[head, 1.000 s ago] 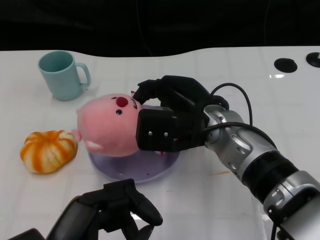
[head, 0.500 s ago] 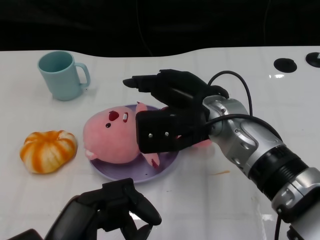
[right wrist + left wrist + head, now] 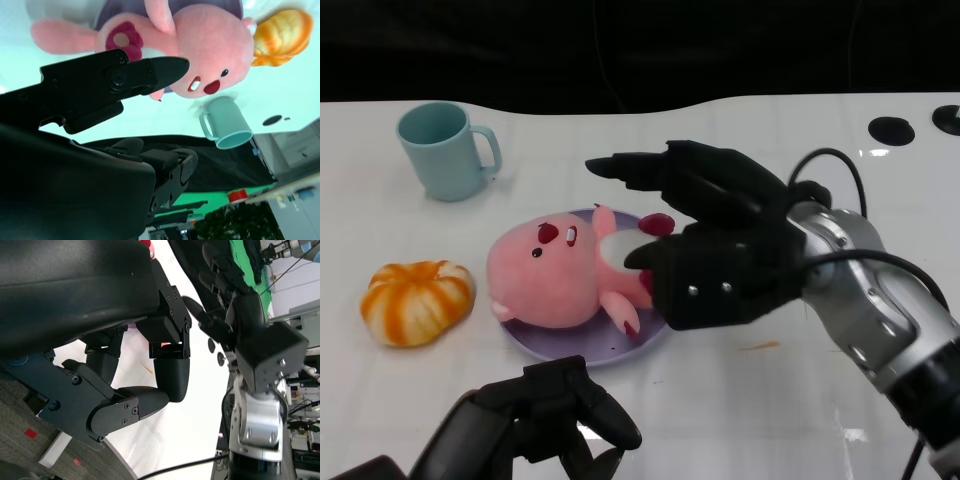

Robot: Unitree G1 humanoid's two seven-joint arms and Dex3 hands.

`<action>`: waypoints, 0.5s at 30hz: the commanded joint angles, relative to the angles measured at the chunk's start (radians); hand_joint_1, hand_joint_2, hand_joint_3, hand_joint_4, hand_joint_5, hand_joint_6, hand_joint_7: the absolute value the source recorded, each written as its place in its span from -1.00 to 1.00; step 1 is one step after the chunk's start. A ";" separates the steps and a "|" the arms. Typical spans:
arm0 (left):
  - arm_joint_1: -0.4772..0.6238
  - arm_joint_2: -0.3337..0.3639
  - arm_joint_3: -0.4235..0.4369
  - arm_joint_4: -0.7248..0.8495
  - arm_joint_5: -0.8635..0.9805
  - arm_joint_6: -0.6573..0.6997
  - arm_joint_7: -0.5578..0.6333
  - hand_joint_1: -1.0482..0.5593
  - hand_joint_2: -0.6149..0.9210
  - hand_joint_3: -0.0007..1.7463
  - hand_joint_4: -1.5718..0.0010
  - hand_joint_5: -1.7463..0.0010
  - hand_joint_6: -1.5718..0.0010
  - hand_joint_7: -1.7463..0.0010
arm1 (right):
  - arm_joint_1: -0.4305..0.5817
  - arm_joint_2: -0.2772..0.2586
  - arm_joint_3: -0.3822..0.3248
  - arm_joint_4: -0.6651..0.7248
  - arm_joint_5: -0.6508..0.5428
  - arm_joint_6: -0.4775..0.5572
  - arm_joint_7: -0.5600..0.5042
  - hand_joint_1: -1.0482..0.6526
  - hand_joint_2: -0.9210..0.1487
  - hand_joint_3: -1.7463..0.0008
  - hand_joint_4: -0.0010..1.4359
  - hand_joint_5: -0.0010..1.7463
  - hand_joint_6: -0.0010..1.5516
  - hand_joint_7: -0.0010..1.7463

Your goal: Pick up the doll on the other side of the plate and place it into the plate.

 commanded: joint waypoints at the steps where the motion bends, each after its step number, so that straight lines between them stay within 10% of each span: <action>1: -0.009 0.010 0.005 0.003 0.004 -0.012 -0.002 -0.08 0.55 0.06 0.14 -0.99 0.01 -0.46 | 0.096 -0.021 -0.063 -0.117 0.078 -0.004 0.004 -0.50 -1.00 0.80 -0.69 -0.16 -0.45 -0.88; 8: -0.012 0.006 0.007 0.004 -0.008 0.005 -0.001 -0.11 0.53 0.08 0.12 -0.99 0.00 -0.49 | 0.288 -0.034 -0.166 -0.297 0.256 -0.038 0.028 -0.27 -1.00 0.90 -0.47 0.22 -0.16 -0.69; 11: -0.008 0.012 0.009 0.003 0.001 -0.005 -0.001 -0.13 0.53 0.09 0.11 -0.99 0.02 -0.51 | 0.345 -0.047 -0.192 -0.352 0.310 -0.046 0.046 -0.20 -0.99 0.84 -0.39 0.42 -0.21 -0.29; 15: -0.004 0.012 0.017 -0.001 -0.008 0.004 -0.002 -0.11 0.50 0.12 0.13 -0.99 0.03 -0.51 | 0.423 -0.073 -0.221 -0.413 0.356 -0.083 0.060 0.08 -0.32 0.00 -0.15 0.56 -0.11 0.06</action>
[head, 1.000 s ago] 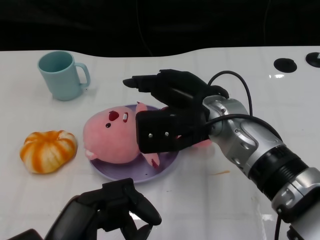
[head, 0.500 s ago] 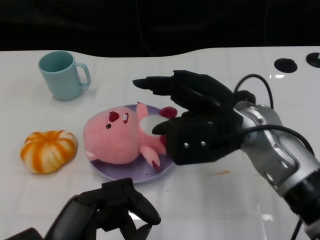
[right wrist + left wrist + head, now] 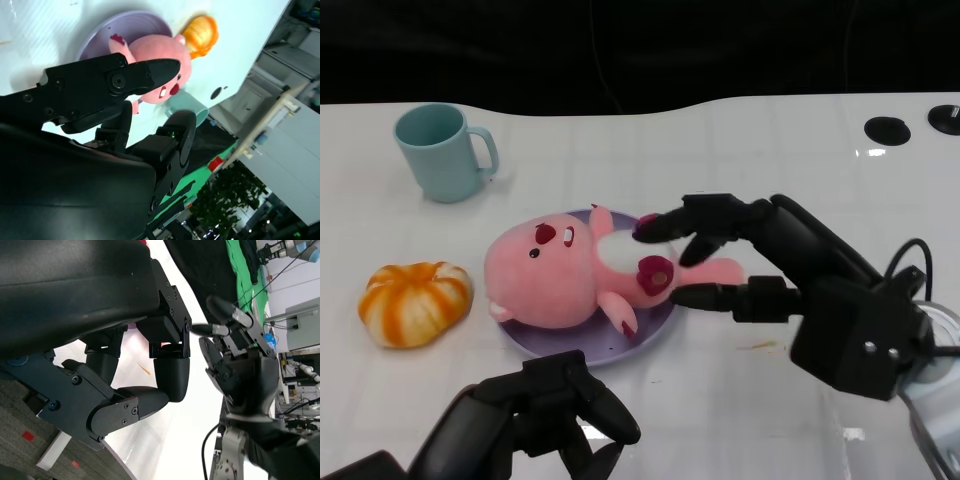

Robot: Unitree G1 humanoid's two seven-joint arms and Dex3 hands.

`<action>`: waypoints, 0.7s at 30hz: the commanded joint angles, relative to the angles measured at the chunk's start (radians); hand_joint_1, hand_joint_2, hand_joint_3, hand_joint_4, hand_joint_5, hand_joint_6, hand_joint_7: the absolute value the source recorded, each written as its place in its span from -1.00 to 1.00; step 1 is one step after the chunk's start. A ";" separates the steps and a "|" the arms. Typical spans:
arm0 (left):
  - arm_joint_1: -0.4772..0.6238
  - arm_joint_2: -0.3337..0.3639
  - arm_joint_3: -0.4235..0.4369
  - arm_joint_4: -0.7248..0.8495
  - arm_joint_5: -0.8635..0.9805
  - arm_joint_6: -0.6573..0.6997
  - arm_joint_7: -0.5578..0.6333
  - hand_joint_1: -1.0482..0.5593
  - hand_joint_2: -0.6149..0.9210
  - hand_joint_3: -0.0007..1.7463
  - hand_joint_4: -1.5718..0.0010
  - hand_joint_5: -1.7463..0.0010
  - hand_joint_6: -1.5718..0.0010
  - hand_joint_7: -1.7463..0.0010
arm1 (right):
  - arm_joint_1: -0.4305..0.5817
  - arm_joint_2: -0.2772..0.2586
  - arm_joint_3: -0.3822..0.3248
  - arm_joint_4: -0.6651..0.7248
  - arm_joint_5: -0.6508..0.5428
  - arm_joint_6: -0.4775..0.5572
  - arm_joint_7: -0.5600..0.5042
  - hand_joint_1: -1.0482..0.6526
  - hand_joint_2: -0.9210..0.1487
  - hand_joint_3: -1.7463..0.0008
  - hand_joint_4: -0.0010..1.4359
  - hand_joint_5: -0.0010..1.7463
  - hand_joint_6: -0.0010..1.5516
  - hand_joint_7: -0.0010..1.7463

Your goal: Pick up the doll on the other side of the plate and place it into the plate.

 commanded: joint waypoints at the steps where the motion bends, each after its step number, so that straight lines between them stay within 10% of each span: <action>1: 0.009 0.011 0.014 -0.007 -0.011 0.012 -0.003 -0.10 0.49 0.12 0.13 -0.99 0.03 -0.50 | 0.066 -0.036 -0.035 -0.059 0.041 -0.034 0.007 0.11 -0.21 -0.13 -0.11 0.57 -0.08 0.07; 10: 0.019 0.024 0.021 -0.013 0.001 0.009 -0.005 -0.17 0.52 0.09 0.12 -0.94 0.01 -0.50 | 0.250 -0.088 -0.102 -0.189 0.109 -0.047 0.025 0.32 0.15 -0.68 0.32 0.63 0.18 0.32; 21: 0.019 0.032 0.026 -0.027 0.002 0.005 -0.005 -0.11 0.52 0.10 0.14 -0.94 0.06 -0.48 | 0.442 -0.154 -0.195 -0.369 0.173 0.004 0.054 0.30 0.41 -0.90 0.31 0.99 0.14 0.62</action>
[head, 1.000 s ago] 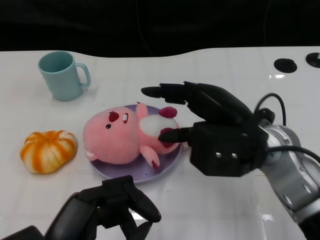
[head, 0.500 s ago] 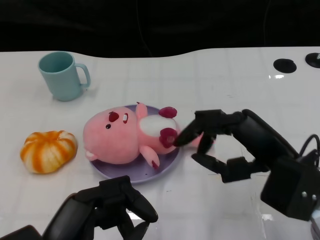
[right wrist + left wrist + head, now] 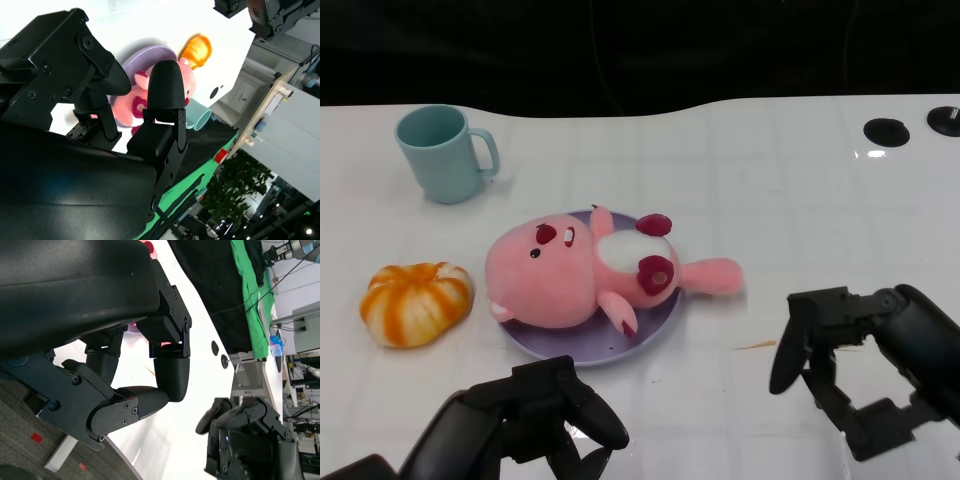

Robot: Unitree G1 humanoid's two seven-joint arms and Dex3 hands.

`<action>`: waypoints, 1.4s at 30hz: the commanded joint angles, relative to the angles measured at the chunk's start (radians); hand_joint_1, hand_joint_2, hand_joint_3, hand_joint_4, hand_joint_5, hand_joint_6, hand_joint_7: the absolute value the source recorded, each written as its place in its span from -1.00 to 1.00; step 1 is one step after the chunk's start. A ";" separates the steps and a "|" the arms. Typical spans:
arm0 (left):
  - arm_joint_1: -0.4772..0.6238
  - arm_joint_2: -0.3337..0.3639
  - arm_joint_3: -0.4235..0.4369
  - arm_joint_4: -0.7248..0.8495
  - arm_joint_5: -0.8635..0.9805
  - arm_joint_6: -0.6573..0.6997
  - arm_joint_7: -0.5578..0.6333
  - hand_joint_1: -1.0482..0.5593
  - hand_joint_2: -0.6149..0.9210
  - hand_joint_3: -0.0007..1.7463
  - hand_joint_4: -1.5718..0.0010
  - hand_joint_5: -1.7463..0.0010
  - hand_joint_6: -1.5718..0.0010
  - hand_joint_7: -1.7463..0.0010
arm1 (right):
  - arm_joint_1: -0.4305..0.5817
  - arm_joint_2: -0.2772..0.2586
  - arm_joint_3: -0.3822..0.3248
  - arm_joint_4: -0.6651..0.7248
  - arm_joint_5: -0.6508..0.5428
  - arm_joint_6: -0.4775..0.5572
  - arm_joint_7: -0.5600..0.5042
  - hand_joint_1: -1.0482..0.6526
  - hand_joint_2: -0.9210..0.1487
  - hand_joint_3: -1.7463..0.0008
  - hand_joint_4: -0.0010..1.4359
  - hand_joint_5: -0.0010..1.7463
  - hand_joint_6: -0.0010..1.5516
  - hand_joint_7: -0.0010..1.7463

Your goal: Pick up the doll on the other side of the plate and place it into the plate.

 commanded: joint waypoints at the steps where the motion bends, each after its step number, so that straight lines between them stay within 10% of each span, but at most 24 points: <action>1: -0.003 0.013 0.006 -0.020 0.001 0.000 -0.005 -0.09 0.52 0.11 0.14 -0.94 0.07 -0.47 | 0.043 -0.031 -0.033 -0.055 0.021 0.038 0.010 0.29 0.42 -0.91 0.31 1.00 0.14 0.64; 42: -0.010 0.026 0.043 -0.017 -0.019 0.018 -0.019 -0.07 0.48 0.25 0.11 -0.99 0.06 -0.50 | 0.018 -0.041 0.013 -0.005 -0.073 0.078 0.009 0.29 0.36 -0.78 0.30 0.99 0.13 0.56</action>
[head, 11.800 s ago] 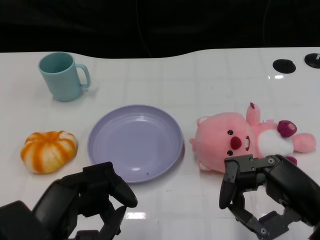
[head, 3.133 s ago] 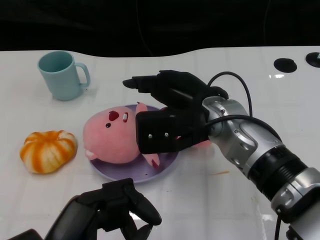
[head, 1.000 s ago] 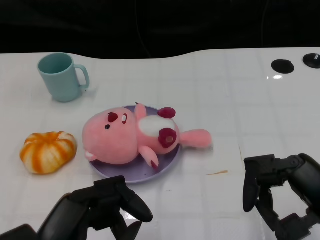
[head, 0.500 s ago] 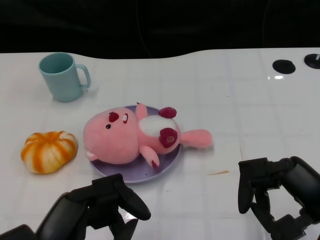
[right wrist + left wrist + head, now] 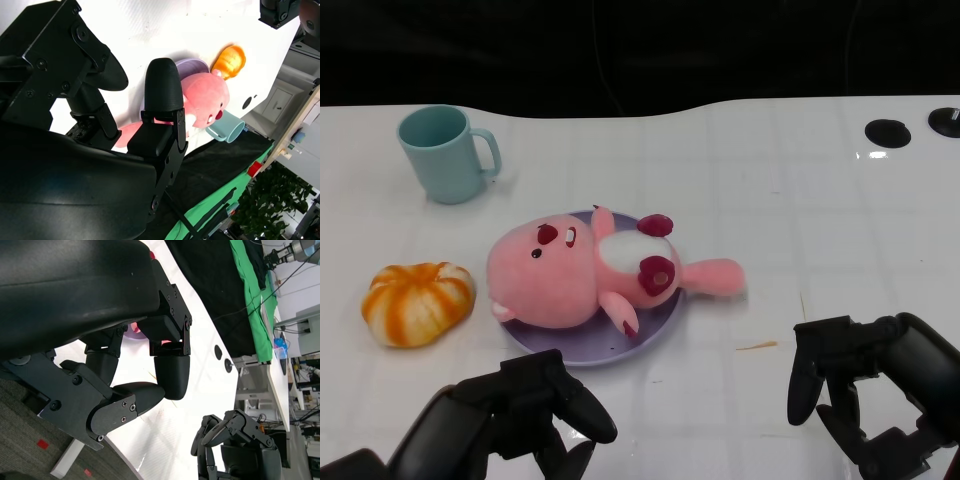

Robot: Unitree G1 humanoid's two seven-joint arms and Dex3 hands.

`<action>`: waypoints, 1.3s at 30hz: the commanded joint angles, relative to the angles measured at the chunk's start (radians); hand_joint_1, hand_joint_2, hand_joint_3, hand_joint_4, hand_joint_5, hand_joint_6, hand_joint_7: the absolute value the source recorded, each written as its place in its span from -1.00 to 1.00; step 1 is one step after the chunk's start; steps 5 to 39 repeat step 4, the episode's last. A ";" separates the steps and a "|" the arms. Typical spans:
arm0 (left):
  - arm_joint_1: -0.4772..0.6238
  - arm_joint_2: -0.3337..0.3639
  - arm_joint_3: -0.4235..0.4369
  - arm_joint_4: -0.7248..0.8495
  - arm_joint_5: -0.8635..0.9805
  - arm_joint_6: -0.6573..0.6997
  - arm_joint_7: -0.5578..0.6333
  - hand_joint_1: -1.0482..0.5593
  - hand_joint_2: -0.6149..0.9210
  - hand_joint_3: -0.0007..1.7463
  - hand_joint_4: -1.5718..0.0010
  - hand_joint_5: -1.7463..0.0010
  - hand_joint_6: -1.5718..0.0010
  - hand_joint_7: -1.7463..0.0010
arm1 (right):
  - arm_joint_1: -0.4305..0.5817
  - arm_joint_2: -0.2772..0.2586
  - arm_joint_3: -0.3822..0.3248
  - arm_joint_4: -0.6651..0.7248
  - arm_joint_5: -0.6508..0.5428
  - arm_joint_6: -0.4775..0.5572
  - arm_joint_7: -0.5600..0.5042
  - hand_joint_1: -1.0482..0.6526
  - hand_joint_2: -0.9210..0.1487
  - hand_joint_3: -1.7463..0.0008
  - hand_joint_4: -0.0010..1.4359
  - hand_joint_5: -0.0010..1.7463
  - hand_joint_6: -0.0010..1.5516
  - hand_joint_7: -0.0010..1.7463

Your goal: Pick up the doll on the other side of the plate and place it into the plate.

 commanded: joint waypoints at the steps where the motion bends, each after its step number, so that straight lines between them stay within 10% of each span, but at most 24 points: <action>1: -0.008 0.008 0.011 0.007 -0.011 -0.012 -0.011 -0.09 0.47 0.25 0.11 -0.99 0.05 -0.50 | -0.020 -0.023 -0.002 -0.004 -0.005 0.000 0.008 0.29 0.36 -0.77 0.30 0.99 0.13 0.56; 39: -0.012 0.009 0.010 0.015 -0.003 -0.014 -0.010 -0.14 0.50 0.20 0.11 -0.97 0.02 -0.53 | -0.032 -0.027 -0.004 0.011 -0.009 -0.013 0.007 0.29 0.35 -0.76 0.31 0.98 0.12 0.57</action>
